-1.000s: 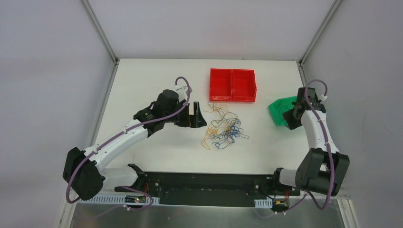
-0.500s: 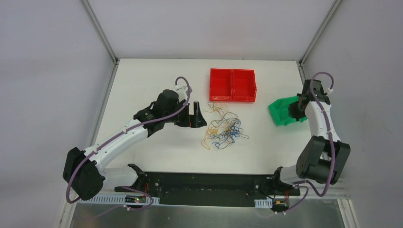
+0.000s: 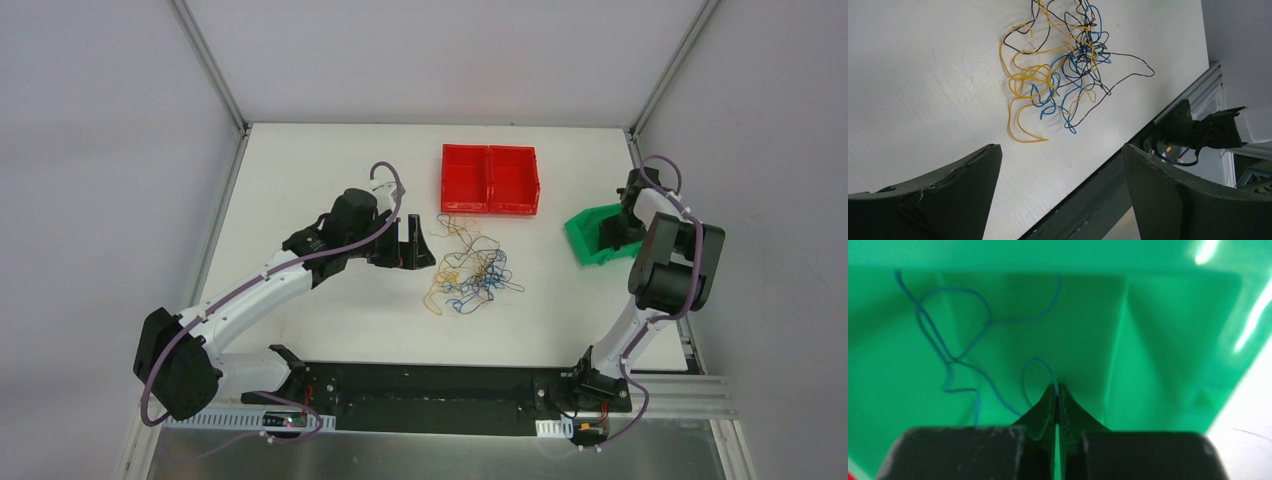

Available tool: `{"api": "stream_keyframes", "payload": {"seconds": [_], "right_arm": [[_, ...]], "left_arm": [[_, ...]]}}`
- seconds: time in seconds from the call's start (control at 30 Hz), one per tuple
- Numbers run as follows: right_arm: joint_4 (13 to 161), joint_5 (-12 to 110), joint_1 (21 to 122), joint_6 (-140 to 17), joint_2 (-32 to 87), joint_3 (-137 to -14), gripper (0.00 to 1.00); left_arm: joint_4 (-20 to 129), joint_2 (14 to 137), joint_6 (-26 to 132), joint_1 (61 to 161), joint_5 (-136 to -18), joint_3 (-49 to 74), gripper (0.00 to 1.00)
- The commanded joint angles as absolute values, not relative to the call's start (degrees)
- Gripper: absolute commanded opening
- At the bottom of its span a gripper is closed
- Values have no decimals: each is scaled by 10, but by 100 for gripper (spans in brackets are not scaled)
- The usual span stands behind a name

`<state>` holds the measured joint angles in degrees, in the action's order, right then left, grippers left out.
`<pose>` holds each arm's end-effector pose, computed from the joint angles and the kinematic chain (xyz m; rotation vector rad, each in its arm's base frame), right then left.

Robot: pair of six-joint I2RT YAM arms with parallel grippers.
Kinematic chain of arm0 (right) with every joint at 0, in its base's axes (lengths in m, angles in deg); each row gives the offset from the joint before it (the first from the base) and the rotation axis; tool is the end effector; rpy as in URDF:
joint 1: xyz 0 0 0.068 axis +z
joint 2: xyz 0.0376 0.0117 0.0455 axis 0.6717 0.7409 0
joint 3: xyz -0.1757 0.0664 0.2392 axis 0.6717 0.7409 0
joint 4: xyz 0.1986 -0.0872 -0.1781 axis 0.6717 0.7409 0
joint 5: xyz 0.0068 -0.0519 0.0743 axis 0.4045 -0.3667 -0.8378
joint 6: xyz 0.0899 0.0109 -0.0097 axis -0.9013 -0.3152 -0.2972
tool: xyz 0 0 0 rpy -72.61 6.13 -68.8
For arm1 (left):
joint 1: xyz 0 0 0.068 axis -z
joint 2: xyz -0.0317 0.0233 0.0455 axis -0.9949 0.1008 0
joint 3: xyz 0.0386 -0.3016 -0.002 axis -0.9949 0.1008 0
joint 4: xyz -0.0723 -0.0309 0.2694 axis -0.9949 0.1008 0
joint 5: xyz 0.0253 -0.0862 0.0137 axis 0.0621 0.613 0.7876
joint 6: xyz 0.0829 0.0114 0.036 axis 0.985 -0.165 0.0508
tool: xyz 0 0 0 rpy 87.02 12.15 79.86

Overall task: Untangle the cables
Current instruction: Place the cable in the bin, then untie the cable.

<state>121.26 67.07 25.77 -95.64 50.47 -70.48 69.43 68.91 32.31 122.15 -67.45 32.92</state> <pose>0.3843 -0.1281 0.1603 1.3467 2.3755 -0.1238 0.2333 -0.2135 0.2969 0.3211 2.2129 -1.0328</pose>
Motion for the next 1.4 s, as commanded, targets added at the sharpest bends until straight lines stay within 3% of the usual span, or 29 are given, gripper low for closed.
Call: {"api": "stream_keyframes", "payload": {"seconds": [0.0, 0.2, 0.5, 0.57, 0.67, 0.83, 1.3, 1.37], "right_arm": [[1201, 679, 255, -974, 536, -736, 0], [1211, 697, 255, -972, 540, -740, 1], [1237, 729, 256, -961, 451, -734, 20], [1249, 727, 256, -958, 442, -742, 29], [1260, 720, 256, -956, 430, -748, 33], [1269, 716, 255, -956, 407, -748, 62], [1324, 674, 255, -945, 305, -786, 67], [1324, 680, 256, -938, 286, -779, 75]], "left_arm": [[683, 682, 333, 1228, -669, 319, 93], [683, 682, 332, 1228, -670, 320, 93], [683, 683, 333, 1227, -668, 319, 93], [683, 682, 331, 1228, -665, 317, 93], [683, 681, 330, 1227, -662, 316, 93], [684, 677, 328, 1228, -662, 319, 93], [684, 674, 330, 1227, -661, 328, 93], [684, 674, 329, 1227, -660, 329, 93]]}}
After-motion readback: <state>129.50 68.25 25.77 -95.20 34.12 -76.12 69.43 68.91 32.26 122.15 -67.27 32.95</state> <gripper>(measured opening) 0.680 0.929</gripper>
